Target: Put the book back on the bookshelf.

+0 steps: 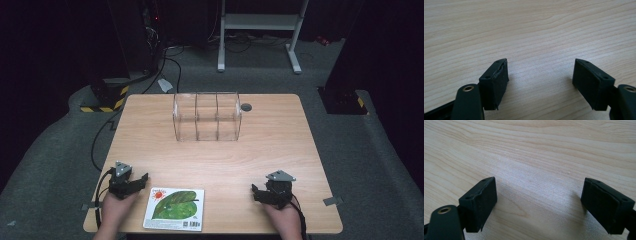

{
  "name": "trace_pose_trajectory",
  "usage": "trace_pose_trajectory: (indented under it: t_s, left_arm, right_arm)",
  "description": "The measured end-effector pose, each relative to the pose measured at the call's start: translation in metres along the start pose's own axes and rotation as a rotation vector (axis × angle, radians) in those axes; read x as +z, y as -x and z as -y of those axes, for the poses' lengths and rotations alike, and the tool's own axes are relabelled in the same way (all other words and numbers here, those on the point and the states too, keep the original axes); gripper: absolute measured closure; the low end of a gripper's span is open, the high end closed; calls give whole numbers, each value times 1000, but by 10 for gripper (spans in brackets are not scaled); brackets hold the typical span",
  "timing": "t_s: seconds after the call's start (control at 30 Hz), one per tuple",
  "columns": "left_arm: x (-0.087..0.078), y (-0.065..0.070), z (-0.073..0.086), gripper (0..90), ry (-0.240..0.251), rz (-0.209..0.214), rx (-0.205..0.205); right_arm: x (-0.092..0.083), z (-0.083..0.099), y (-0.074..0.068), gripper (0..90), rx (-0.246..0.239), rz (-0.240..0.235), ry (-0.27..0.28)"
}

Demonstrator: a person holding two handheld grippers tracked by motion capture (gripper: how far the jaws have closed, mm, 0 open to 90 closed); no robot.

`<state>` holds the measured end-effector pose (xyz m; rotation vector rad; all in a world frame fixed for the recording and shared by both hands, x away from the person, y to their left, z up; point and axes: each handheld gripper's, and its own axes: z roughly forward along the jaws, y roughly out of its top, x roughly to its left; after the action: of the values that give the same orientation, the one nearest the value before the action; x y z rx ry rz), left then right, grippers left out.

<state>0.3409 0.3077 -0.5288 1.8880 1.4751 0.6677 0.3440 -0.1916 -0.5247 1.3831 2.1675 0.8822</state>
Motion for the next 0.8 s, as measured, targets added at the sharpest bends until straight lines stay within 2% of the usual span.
trace_pose_trajectory:
  t_s: [0.37, 0.6, 0.7, 0.73, 0.8]
  left_arm:
    - [0, 0, 0, 288, 3, 3, 11]
    - [-3, 2, 2, 319, 8, 19, 17]
    - [-6, 2, 3, 359, 3, 16, 6]
    - [-8, 1, 4, 400, 3, 21, 4]
    - [-10, -1, 6, 414, 7, 31, -2]
  right_arm:
    - [0, 0, -1, 133, 3, -2, 1]
    - [-1, 0, 0, 135, 4, -3, -1]
    - [-1, 0, -1, 141, -6, -9, -1]
    - [-2, -1, -2, 145, -11, -7, 5]
    - [-4, -4, -5, 153, -6, -28, 31]
